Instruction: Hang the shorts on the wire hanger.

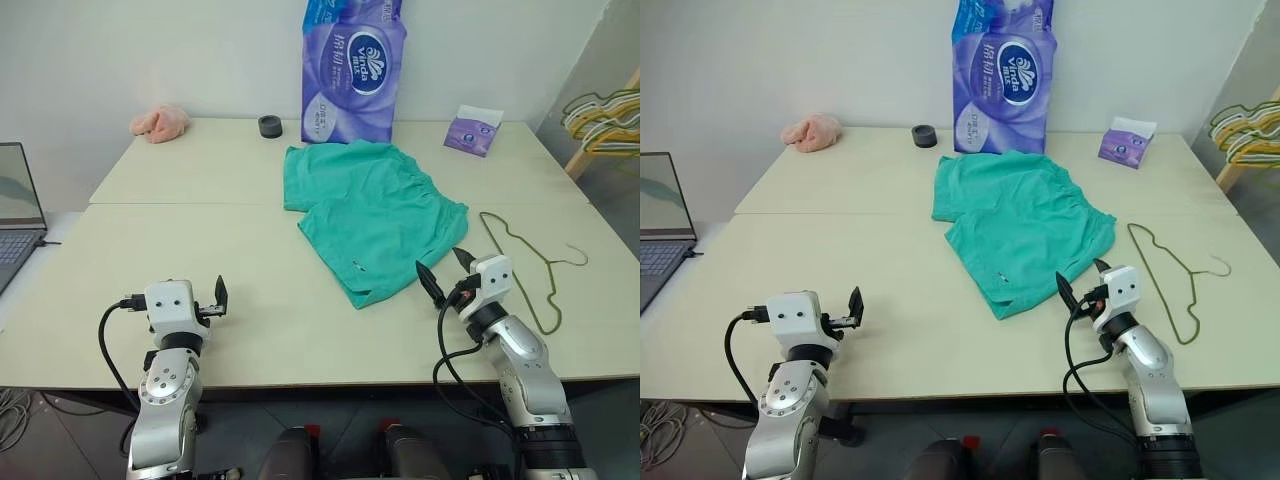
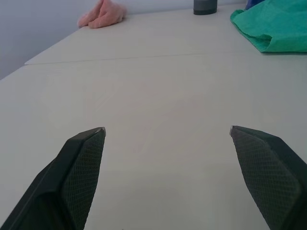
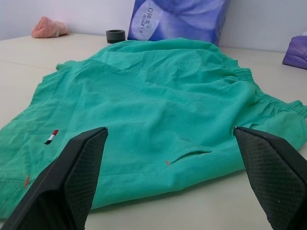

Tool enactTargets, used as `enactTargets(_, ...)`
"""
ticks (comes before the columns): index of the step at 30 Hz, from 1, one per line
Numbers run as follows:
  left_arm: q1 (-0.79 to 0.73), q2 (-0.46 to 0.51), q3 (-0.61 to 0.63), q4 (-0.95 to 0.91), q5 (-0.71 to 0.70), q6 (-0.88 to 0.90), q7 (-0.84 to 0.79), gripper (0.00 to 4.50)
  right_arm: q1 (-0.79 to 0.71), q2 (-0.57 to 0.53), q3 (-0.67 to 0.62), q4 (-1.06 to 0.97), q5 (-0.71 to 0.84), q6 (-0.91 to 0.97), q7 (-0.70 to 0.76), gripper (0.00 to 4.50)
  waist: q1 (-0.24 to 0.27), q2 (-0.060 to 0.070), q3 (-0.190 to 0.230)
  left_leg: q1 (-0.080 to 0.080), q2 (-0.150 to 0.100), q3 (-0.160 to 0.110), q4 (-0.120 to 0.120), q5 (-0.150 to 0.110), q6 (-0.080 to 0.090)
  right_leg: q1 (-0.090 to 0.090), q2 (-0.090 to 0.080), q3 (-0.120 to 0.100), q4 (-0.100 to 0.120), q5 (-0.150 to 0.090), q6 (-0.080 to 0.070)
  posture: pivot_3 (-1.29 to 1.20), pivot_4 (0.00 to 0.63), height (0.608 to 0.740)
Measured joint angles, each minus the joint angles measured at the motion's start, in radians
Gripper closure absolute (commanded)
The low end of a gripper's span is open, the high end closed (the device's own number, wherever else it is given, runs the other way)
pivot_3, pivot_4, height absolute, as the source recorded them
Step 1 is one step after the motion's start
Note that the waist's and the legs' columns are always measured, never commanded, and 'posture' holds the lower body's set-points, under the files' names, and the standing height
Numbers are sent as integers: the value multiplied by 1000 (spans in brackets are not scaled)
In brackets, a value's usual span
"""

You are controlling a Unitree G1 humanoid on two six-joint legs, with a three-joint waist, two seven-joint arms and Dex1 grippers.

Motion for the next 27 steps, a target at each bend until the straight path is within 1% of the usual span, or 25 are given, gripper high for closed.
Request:
enactTargets(13,0,2,-26,0,26,-5,-20,141,0,-2,12,0,-1,9,2,11,0,0,0,0,0,0,0,0,0,0,0,0,0,0,0,45,93,740)
enactTargets(27,-53,20,-31,7,33,-18,-62,141,0,-15,12,0,-1,15,2,11,-2,0,0,0,0,0,0,0,0,0,0,0,0,0,0,20,99,740)
